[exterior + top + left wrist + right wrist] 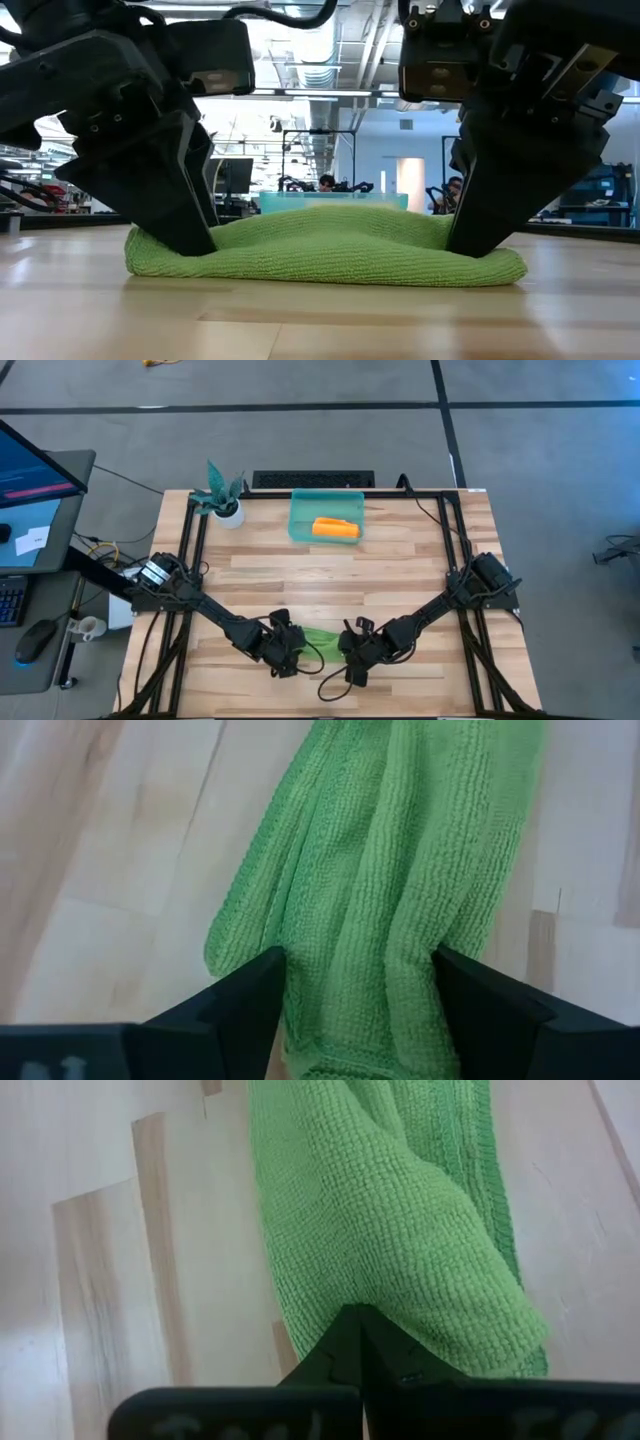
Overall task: Roll microfiber towels into tight, uniform cylinder then place into a basket
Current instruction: Roll the green microfiber cloth
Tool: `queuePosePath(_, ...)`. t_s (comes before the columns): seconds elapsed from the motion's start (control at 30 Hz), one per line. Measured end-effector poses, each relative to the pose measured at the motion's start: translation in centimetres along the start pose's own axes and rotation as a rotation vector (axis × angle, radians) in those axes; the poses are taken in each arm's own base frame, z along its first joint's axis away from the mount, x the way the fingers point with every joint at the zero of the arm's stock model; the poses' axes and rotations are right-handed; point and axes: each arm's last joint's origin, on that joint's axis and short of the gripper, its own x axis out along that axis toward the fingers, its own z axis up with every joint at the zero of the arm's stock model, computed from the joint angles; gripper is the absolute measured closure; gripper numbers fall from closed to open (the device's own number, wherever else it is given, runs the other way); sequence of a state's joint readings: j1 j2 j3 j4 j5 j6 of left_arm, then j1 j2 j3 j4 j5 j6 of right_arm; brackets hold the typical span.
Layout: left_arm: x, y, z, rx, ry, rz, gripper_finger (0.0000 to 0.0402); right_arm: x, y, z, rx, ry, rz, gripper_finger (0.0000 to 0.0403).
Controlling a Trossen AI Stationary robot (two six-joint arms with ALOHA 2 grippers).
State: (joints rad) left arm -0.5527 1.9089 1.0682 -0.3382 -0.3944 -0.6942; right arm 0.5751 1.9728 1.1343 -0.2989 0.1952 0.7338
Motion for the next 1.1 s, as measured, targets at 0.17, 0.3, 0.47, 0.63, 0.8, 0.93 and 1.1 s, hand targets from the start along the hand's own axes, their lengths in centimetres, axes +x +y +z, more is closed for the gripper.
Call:
queuePosePath(0.17, -1.0, -0.1, 0.9, 0.103, -0.023, 0.001, 0.0168, 0.0, 0.0, 0.0, -0.004, 0.002, 0.008, 0.0391)
queuePosePath(0.3, -2.2, 0.1, 1.6, 0.125, -0.051, 0.0, 0.0168, 0.0, 0.0, 0.0, -0.005, 0.003, 0.009, 0.0391)
queuePosePath(0.47, -2.8, 0.7, 1.9, 0.129, -0.054, 0.031, 0.0168, 0.0, 0.1, 0.0, -0.008, 0.004, 0.01, 0.0392)
queuePosePath(0.63, -2.5, 1.3, 2.3, 0.135, -0.032, 0.026, 0.0168, 0.0, 0.1, 0.0, -0.008, 0.005, 0.01, 0.0391)
queuePosePath(0.8, -2.1, 2.1, 2.8, 0.088, -0.016, 0.026, 0.0168, 0.0, 0.1, 0.0, -0.008, 0.004, 0.011, 0.0391)
queuePosePath(0.93, -1.8, 2.5, 3.1, 0.079, -0.011, 0.035, 0.0165, 0.0, 0.1, 0.0, -0.007, 0.003, 0.012, 0.0392)
queuePosePath(1.1, -1.2, 3.5, 3.5, 0.025, 0.014, 0.037, 0.015, 0.0, 0.1, 0.0, -0.007, 0.001, 0.014, 0.0391)
